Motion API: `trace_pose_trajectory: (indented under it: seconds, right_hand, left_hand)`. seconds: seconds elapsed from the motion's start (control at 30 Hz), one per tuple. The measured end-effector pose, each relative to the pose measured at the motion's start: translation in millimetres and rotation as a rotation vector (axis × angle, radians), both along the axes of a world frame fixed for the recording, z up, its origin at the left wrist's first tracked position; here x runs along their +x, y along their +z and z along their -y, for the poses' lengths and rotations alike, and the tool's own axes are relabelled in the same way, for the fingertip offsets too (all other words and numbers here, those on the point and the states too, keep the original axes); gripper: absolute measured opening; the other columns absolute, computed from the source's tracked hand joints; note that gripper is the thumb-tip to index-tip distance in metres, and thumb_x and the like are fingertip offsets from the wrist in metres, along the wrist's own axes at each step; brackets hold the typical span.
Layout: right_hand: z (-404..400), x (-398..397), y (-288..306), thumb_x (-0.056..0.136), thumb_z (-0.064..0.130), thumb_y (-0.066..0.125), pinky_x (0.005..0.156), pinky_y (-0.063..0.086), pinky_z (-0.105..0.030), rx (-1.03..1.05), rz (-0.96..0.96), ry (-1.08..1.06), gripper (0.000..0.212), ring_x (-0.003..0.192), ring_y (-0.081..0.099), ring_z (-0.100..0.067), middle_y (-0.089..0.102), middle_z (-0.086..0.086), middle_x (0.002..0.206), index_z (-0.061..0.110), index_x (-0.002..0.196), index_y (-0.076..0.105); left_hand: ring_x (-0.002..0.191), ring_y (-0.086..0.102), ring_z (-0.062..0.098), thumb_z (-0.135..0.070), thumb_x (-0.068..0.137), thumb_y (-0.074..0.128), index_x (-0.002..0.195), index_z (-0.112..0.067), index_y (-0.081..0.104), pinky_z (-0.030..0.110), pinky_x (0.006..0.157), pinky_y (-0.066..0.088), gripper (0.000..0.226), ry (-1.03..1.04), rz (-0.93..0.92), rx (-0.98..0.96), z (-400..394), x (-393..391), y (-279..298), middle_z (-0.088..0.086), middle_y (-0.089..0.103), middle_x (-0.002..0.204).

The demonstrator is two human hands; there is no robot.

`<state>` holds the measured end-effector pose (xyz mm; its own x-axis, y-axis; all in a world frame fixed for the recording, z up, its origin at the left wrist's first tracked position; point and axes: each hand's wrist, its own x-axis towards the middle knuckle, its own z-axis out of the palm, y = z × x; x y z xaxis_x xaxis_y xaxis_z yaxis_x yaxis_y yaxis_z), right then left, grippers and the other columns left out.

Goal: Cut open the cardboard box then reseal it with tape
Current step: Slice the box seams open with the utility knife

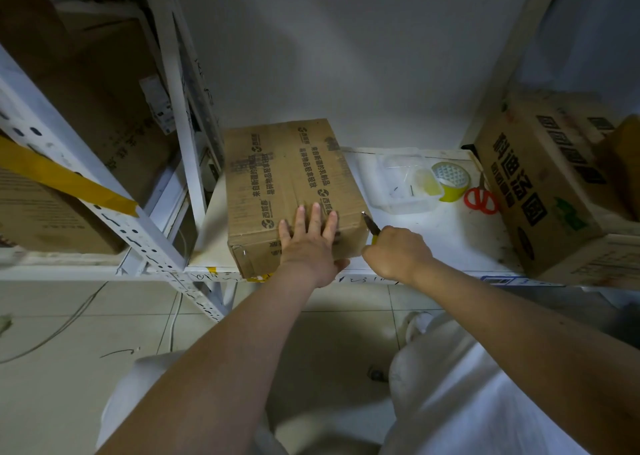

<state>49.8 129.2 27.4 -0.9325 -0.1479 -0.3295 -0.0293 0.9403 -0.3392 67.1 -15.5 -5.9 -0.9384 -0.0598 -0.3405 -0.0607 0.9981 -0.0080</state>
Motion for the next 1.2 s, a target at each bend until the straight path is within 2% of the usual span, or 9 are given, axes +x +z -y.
trace_pose_trajectory:
  seconds: [0.1,0.27,0.5,0.93,1.1,1.2]
  right_hand:
    - [0.6,-9.7,-0.3,0.081,0.03,0.054,0.063,0.038,-0.029,-0.088,-0.05,-0.087,0.018,0.079,0.052,-0.027,0.053,-0.004,0.081,0.013,0.084,0.052]
    - [-2.3,-21.7,6.9,0.083,0.033,0.055,0.069,0.037,-0.03,0.081,-0.174,-0.022,0.033,0.097,0.059,-0.032,0.063,-0.01,0.104,0.009,0.105,0.049]
    - [-7.6,-0.1,7.7,0.085,0.034,0.049,0.066,0.037,-0.03,0.246,-0.08,0.117,0.027,0.08,0.049,-0.025,0.051,-0.004,0.089,0.012,0.098,0.038]
    - [5.4,-6.0,17.6,0.083,0.023,0.051,0.069,0.041,-0.028,0.292,-0.075,0.138,0.027,0.081,0.051,-0.022,0.054,-0.003,0.087,0.01,0.107,0.053]
    - [-4.5,-3.3,7.8,0.085,0.026,0.051,0.068,0.038,-0.03,0.178,-0.091,0.108,0.019,0.079,0.047,-0.024,0.06,-0.007,0.096,0.012,0.095,0.043]
    - [-5.1,-3.9,3.4,0.085,0.029,0.052,0.068,0.037,-0.031,0.079,-0.134,0.064,0.022,0.084,0.053,-0.029,0.063,-0.01,0.102,0.013,0.094,0.041]
  left_hand:
    - [0.145,-0.024,0.033,-0.063,0.091,0.04,0.151,-0.027,-0.02,0.059,0.117,-0.006,0.092,-0.001,0.005,0.007,-0.6,1.3,1.1,0.005,-0.028,0.158]
    - [0.145,-0.024,0.032,-0.063,0.091,0.041,0.151,-0.027,-0.02,0.059,0.117,-0.006,0.093,0.001,-0.005,-0.003,-1.5,2.2,0.6,0.005,-0.028,0.158]
    - [0.145,-0.025,0.033,-0.062,0.09,0.046,0.15,-0.027,-0.021,0.059,0.117,-0.007,0.097,0.004,-0.011,-0.007,-0.8,0.9,-1.4,0.005,-0.028,0.158]
    - [0.145,-0.024,0.033,-0.064,0.089,0.044,0.151,-0.026,-0.019,0.059,0.117,-0.006,0.096,-0.007,-0.023,0.011,-0.2,2.4,-0.2,0.006,-0.027,0.158]
    - [0.146,-0.023,0.033,-0.063,0.089,0.047,0.152,-0.027,-0.017,0.058,0.117,-0.005,0.096,-0.006,-0.031,0.016,0.8,2.4,-0.3,0.005,-0.026,0.159]
    - [0.146,-0.022,0.033,-0.062,0.089,0.047,0.152,-0.028,-0.017,0.059,0.117,-0.004,0.096,-0.015,-0.037,0.004,0.6,4.5,-0.6,0.006,-0.026,0.159]
